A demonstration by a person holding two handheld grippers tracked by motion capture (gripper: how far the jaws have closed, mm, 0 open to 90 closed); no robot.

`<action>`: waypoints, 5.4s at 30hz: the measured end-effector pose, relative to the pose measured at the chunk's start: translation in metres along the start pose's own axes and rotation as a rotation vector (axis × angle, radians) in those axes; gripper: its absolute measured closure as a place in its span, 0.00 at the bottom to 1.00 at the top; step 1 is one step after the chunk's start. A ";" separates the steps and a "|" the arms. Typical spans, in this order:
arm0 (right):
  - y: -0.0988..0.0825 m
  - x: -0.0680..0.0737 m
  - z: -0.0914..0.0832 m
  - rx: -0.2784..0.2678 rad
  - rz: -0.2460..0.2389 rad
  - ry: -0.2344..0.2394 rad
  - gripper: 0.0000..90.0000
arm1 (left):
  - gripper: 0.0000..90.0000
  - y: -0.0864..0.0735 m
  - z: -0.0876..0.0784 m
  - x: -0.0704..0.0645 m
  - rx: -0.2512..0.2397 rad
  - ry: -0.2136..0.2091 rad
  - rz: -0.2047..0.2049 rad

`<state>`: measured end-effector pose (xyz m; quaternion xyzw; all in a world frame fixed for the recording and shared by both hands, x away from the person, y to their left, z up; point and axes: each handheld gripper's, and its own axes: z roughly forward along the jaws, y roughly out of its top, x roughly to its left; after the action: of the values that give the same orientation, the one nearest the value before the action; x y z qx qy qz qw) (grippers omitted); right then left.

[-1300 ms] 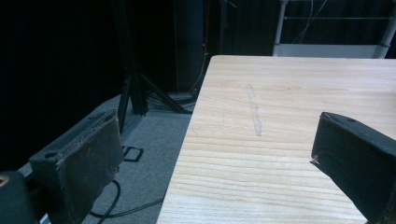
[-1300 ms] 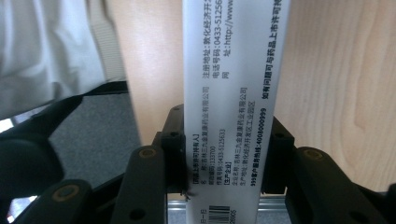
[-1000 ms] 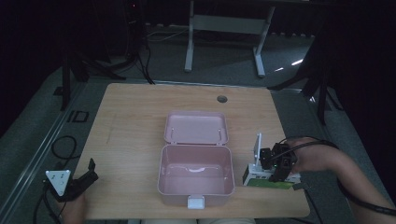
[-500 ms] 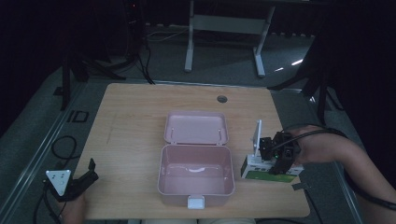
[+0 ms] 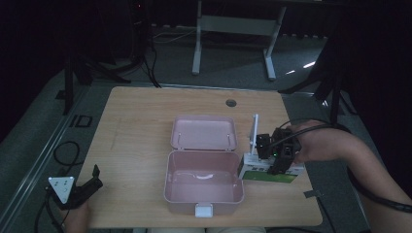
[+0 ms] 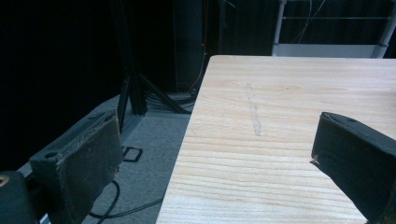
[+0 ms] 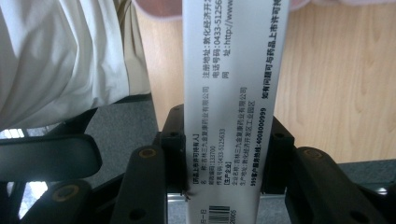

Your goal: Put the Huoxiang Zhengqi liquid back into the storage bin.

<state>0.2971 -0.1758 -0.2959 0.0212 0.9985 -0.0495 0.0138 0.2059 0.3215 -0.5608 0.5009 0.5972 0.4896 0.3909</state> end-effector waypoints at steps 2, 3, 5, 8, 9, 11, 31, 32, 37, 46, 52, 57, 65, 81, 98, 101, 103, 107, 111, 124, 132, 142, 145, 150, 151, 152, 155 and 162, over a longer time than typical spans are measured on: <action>0.007 -0.001 -0.002 -0.003 0.000 0.000 0.68 | 0.02 0.000 0.000 0.000 -0.001 0.000 0.000; 0.011 -0.002 -0.003 -0.006 0.001 0.002 0.68 | 0.02 0.000 0.000 0.000 0.000 -0.002 0.002; 0.018 -0.003 -0.004 -0.012 -0.004 0.002 0.68 | 0.02 0.000 0.000 0.000 0.001 -0.002 0.005; 0.025 -0.003 -0.004 -0.012 -0.014 0.003 0.68 | 0.02 0.000 0.000 0.000 0.001 -0.003 0.005; 0.032 -0.002 -0.004 -0.012 -0.025 0.002 0.68 | 0.02 0.000 0.000 0.000 0.002 -0.005 0.005; 0.040 -0.002 -0.004 -0.014 -0.038 0.005 0.68 | 0.02 0.000 0.000 0.000 0.001 -0.004 0.006; 0.107 0.004 0.004 -0.023 -0.108 0.032 0.68 | 0.02 0.000 0.000 0.001 -0.004 -0.007 0.000; 0.107 0.004 0.004 -0.023 -0.108 0.032 0.68 | 0.02 0.000 0.000 0.001 -0.004 -0.007 0.000; 0.120 0.006 0.011 -0.019 -0.127 0.041 0.68 | 0.02 0.000 0.000 0.001 -0.004 -0.008 -0.001; 0.140 0.011 0.036 -0.026 -0.162 0.058 0.68 | 0.02 0.000 0.000 0.000 -0.002 -0.007 0.003; 0.143 0.009 0.057 -0.010 -0.156 0.071 0.68 | 0.02 0.000 0.000 0.000 0.000 -0.008 0.005; 0.143 0.007 0.073 -0.007 -0.154 0.082 0.68 | 0.02 0.000 0.000 0.000 -0.001 -0.009 0.004; 0.143 0.008 0.096 -0.024 -0.156 0.094 0.68 | 0.02 0.000 0.001 0.000 0.001 -0.010 0.009; 0.140 0.014 0.146 -0.010 -0.148 0.128 0.68 | 0.02 0.000 0.001 -0.001 0.003 -0.011 0.013; 0.132 0.011 0.145 -0.017 -0.127 0.147 0.60 | 0.02 0.000 0.001 -0.001 0.007 -0.010 0.020; 0.129 0.009 0.134 -0.023 -0.126 0.148 0.59 | 0.02 0.000 0.001 -0.001 0.006 -0.009 0.020; 0.125 0.008 0.123 -0.035 -0.128 0.142 0.58 | 0.02 0.000 0.001 -0.001 0.006 -0.009 0.022; 0.118 0.005 0.101 -0.077 -0.111 0.112 0.57 | 0.02 0.000 0.001 -0.002 0.006 -0.008 0.023; 0.112 0.001 0.082 -0.116 -0.093 0.065 0.50 | 0.02 0.000 0.001 -0.002 0.007 -0.008 0.025; 0.077 -0.013 0.056 -0.288 0.013 0.083 0.18 | 0.02 0.000 0.001 -0.002 0.010 -0.007 0.027; 0.040 -0.030 0.043 -0.417 0.042 -0.073 0.15 | 0.02 0.000 0.002 -0.002 0.011 -0.009 0.027; -0.004 -0.052 0.061 -0.481 0.179 -0.131 0.15 | 0.02 0.000 0.002 -0.003 0.009 -0.006 0.031; -0.014 -0.059 0.071 -0.506 0.224 -0.147 0.15 | 0.02 0.000 0.002 -0.003 0.009 -0.008 0.032; -0.025 -0.068 0.096 -0.546 0.308 -0.155 0.15 | 0.02 0.000 0.001 -0.003 0.007 -0.009 0.029; -0.027 -0.070 0.102 -0.552 0.328 -0.161 0.15 | 0.02 0.000 0.001 -0.003 0.008 -0.008 0.031; -0.029 -0.072 0.108 -0.562 0.347 -0.172 0.14 | 0.02 0.000 0.001 -0.003 0.008 -0.008 0.033; -0.039 -0.080 0.136 -0.626 0.451 -0.221 0.14 | 0.02 0.000 0.001 -0.003 0.007 -0.009 0.033; -0.053 -0.086 0.174 -0.726 0.579 -0.289 0.13 | 0.02 0.000 0.001 -0.003 0.008 -0.008 0.034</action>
<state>0.3847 -0.2489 -0.4609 0.2850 0.8922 0.3053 0.1718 0.2077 0.3189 -0.5616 0.5145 0.5890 0.4917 0.3828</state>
